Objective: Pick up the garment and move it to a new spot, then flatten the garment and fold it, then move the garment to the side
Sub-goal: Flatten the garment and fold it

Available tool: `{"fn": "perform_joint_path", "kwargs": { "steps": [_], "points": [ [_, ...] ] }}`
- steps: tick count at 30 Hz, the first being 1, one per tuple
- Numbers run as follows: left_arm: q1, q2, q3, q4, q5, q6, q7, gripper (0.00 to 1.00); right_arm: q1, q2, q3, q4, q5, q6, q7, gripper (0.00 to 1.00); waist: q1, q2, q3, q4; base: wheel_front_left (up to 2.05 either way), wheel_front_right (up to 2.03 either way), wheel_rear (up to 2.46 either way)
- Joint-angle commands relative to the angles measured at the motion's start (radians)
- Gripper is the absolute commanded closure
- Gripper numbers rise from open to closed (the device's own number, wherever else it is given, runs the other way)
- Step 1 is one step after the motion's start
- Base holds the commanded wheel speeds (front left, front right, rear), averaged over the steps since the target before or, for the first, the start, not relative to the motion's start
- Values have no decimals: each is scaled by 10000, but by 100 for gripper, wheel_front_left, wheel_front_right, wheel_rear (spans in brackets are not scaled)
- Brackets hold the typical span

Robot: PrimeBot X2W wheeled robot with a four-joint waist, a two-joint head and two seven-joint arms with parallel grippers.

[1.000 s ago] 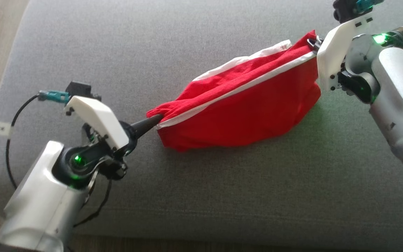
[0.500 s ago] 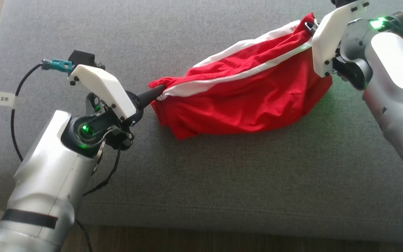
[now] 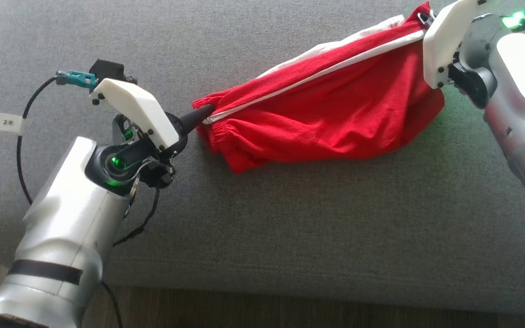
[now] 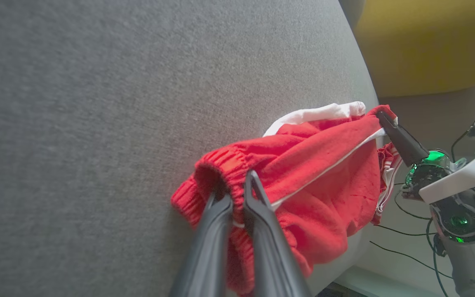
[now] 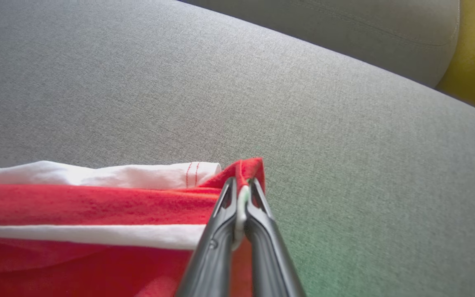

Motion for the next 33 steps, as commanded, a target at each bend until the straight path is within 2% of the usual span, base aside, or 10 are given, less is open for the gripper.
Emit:
{"fn": "perform_joint_path", "kwargs": {
  "steps": [1,4,5,6,7,11,16,23,28,33],
  "points": [
    [-493,296,279,-130,92,-97,-81,100,-308,219,-28,-98,-81,-4,-178,100,-1,0,-2,9,0,0,0],
    [-538,270,252,0,124,-166,-109,100,-346,292,-30,92,-25,-4,-343,100,-1,0,-3,12,0,0,0],
    [-563,263,255,42,152,-174,-162,78,-376,310,-60,157,-17,-4,-477,79,-1,0,-7,10,0,0,0],
    [-594,258,263,87,202,-169,-260,16,-392,352,-98,226,13,-4,-583,0,-1,0,-14,7,0,0,0],
    [-624,247,271,134,254,-166,-369,0,-399,403,-151,314,69,-4,-640,0,-1,0,-25,2,0,0,0],
    [-734,239,361,339,420,-143,-818,0,-428,526,-87,562,68,-4,-801,0,-1,0,-133,-40,0,0,0],
    [-972,317,816,855,870,171,-2402,0,-573,549,-306,1132,-22,-4,-1629,0,-1,0,-457,-140,0,0,0],
    [-839,409,905,1191,1095,-21,-3155,0,-382,641,-516,1449,-28,-4,-2435,0,-1,0,-1042,-278,0,0,0],
    [-596,719,764,1242,1781,-81,-4257,0,-226,736,-798,1504,170,-4,-3078,0,-1,0,-1575,-438,0,0,0],
    [-194,1116,518,679,2894,-51,-6046,0,91,621,-995,1320,375,-4,-3749,0,-1,0,-2154,-538,0,0,0]
  ]
}}
